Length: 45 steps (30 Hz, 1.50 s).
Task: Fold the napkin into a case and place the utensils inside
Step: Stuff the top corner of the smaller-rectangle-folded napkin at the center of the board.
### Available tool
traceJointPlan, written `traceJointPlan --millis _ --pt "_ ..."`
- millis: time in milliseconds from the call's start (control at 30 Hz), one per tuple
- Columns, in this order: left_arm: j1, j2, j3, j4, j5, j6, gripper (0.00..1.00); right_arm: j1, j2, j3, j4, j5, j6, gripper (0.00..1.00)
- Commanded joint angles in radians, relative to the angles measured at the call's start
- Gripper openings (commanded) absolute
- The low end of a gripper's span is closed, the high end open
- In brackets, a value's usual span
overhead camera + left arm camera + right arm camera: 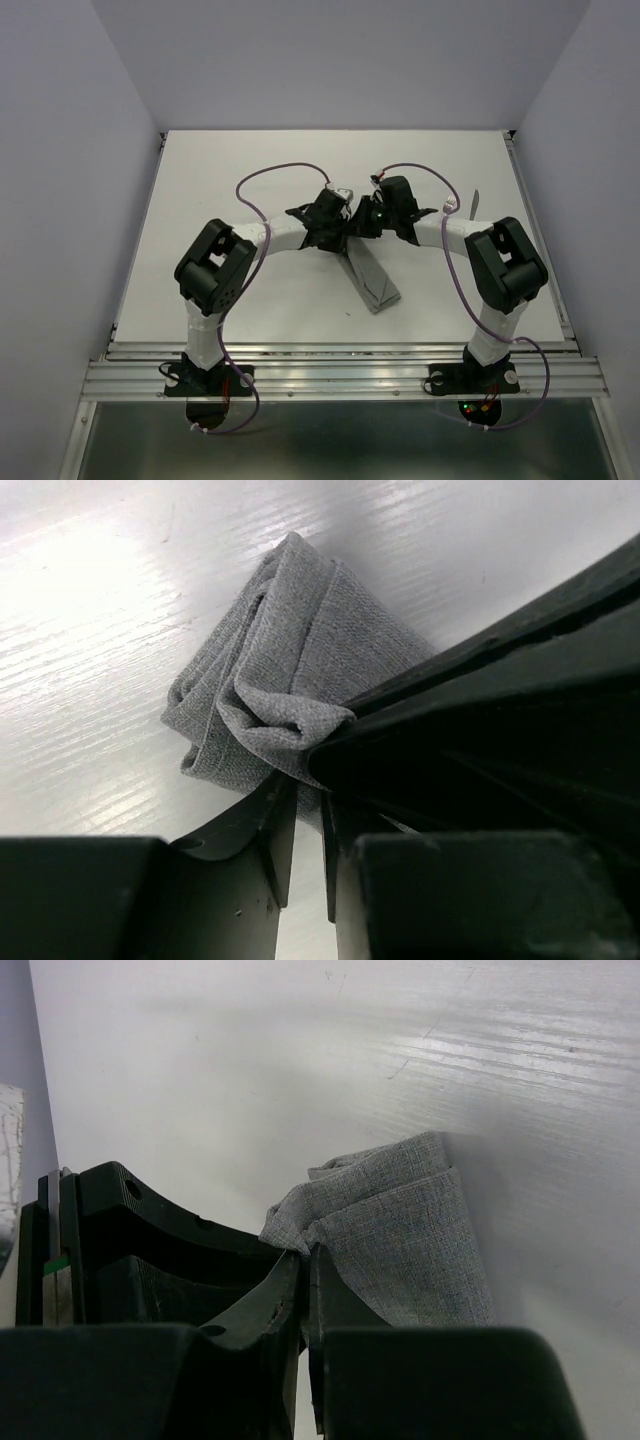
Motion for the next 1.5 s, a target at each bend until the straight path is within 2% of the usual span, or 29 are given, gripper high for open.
traceJointPlan --millis 0,33,133,200,600,767,1067,1467 --pt "-0.004 0.008 0.042 -0.006 -0.056 0.000 0.21 -0.003 -0.013 0.018 0.045 -0.026 -0.015 0.01" --pt "-0.004 0.011 0.045 -0.006 -0.060 -0.003 0.20 -0.003 -0.014 0.015 0.044 -0.025 -0.018 0.01" --pt "-0.004 0.023 0.055 -0.020 -0.066 -0.007 0.06 -0.003 -0.020 0.009 0.038 -0.017 -0.022 0.01" --pt "-0.004 0.028 0.072 -0.038 -0.058 -0.006 0.00 -0.003 -0.022 0.007 0.030 -0.014 -0.025 0.01" --pt "0.083 -0.044 -0.038 0.089 0.239 -0.043 0.00 -0.003 -0.062 -0.046 0.001 0.027 -0.056 0.01" --pt "0.106 -0.064 -0.084 0.153 0.305 -0.060 0.00 -0.003 -0.074 -0.057 -0.030 0.060 -0.062 0.01" --pt "0.110 -0.079 -0.107 0.192 0.370 -0.101 0.00 -0.003 -0.099 -0.066 -0.065 0.078 -0.070 0.01" --pt "0.084 -0.079 -0.061 0.098 0.292 -0.015 0.00 -0.003 -0.117 -0.069 -0.071 0.080 -0.064 0.01"
